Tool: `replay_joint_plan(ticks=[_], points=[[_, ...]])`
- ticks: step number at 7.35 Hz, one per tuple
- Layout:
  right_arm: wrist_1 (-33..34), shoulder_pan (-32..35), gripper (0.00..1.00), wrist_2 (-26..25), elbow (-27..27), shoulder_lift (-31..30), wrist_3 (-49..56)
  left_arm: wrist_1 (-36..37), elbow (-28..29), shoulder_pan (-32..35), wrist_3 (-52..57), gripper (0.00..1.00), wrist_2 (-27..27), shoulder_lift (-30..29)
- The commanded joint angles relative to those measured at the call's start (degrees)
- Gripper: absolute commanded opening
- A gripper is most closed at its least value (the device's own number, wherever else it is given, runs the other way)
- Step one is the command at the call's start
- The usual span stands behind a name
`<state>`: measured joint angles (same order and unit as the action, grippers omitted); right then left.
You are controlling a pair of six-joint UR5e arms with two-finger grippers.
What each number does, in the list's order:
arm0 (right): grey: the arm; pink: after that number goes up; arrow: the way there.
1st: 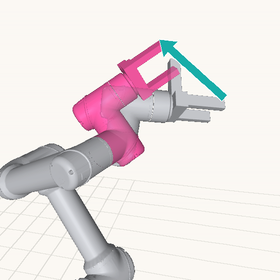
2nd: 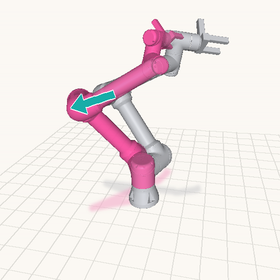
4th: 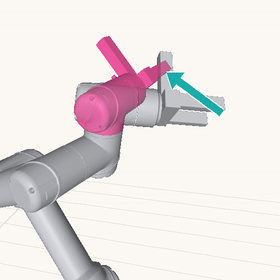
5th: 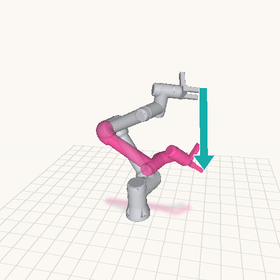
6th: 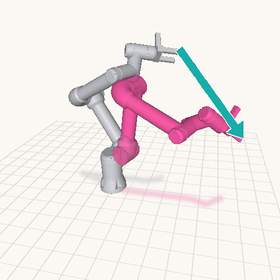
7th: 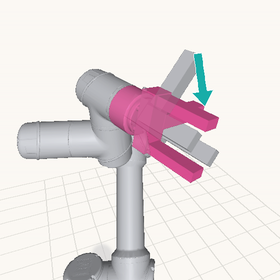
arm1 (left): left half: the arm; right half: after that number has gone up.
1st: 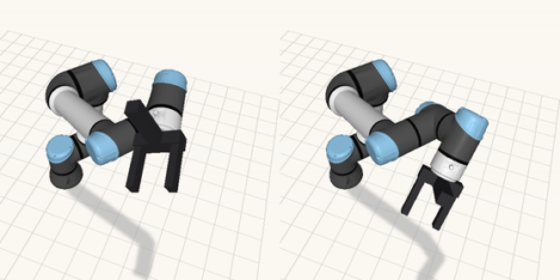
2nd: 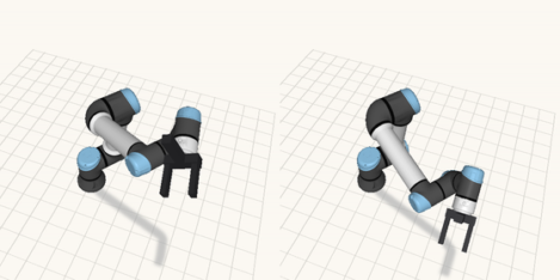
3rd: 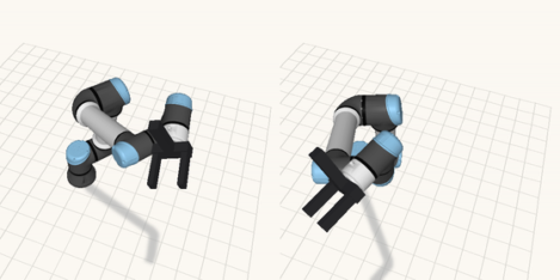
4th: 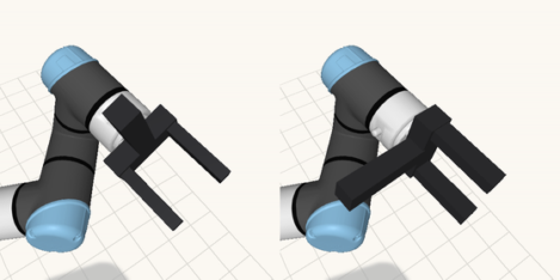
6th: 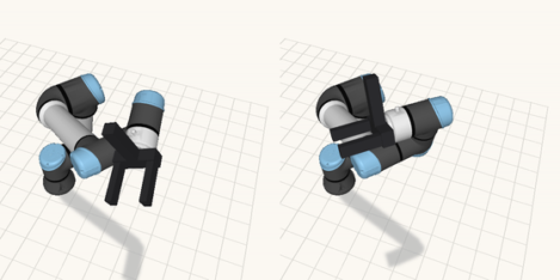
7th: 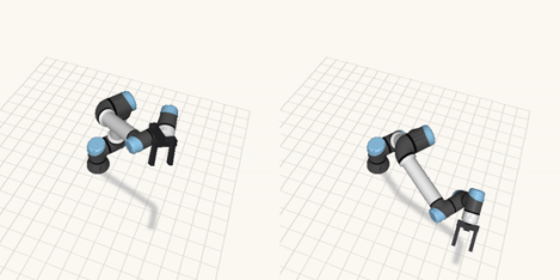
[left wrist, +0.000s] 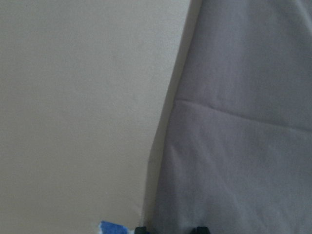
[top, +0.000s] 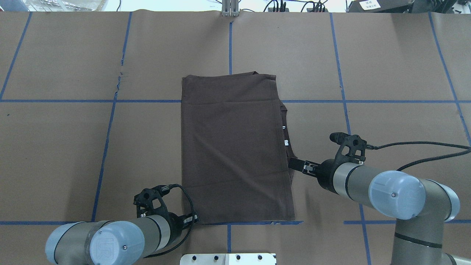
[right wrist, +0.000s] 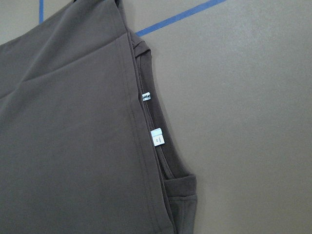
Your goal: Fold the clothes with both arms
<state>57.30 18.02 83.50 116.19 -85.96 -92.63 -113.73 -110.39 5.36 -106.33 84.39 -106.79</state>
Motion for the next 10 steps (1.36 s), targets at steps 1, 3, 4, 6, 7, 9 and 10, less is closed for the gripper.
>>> replay_joint_plan(ticks=[1,3,4,6,7,9,10], points=[[0.0,0.0,1.0,0.0,0.0,0.0,0.0,0.0,0.0,-0.2,0.1,0.24,0.0,0.0],[0.0,0.0,1.0,0.0,-0.1,0.0,0.0,0.0,0.0,-0.4,0.1,0.02,0.0,0.0],[0.1,0.0,1.0,0.0,-0.3,0.0,-0.1,0.1,0.0,-0.4,0.1,0.0,0.0,0.0],[8.5,-0.3,0.95,-1.2,0.5,3.6,-6.5,0.1,0.0,-0.4,0.2,0.0,0.0,0.0],[13.7,-0.4,0.91,-1.8,0.5,6.8,-9.7,0.1,0.0,-0.4,0.2,0.0,-0.1,-0.1],[29.3,-1.9,0.9,-1.8,0.4,15.2,-13.6,0.0,-0.2,-0.4,0.2,0.0,0.0,-0.1],[34.3,-4.3,0.91,-1.9,0.0,16.8,-13.8,0.0,-0.3,-0.4,0.2,0.0,0.0,-0.1]])
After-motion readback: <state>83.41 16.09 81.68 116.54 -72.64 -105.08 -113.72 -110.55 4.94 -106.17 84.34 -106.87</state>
